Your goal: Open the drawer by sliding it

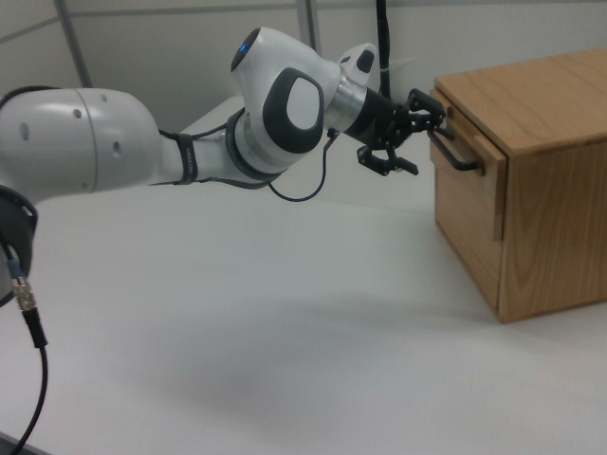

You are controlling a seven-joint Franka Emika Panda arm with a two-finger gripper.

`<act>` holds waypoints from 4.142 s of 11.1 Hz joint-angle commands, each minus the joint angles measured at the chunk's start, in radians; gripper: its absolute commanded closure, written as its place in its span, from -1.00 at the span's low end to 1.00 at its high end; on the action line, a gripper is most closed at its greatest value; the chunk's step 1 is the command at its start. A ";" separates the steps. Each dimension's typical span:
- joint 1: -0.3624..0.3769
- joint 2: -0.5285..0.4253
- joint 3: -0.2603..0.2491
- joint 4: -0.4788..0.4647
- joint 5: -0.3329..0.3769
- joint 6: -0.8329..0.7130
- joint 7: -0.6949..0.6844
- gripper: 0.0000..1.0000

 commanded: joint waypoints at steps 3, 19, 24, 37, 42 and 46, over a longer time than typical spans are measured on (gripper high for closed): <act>0.004 0.145 -0.060 0.133 -0.033 0.134 -0.115 -0.49; 0.059 0.067 -0.043 0.040 -0.017 0.131 -0.014 1.00; 0.108 -0.177 0.006 -0.251 -0.015 0.118 -0.012 1.00; 0.170 -0.374 0.109 -0.417 0.055 -0.060 0.322 -0.55; 0.174 -0.363 0.207 -0.224 0.505 -0.643 0.703 -1.00; 0.165 -0.381 0.198 -0.176 0.651 -0.950 0.595 -1.00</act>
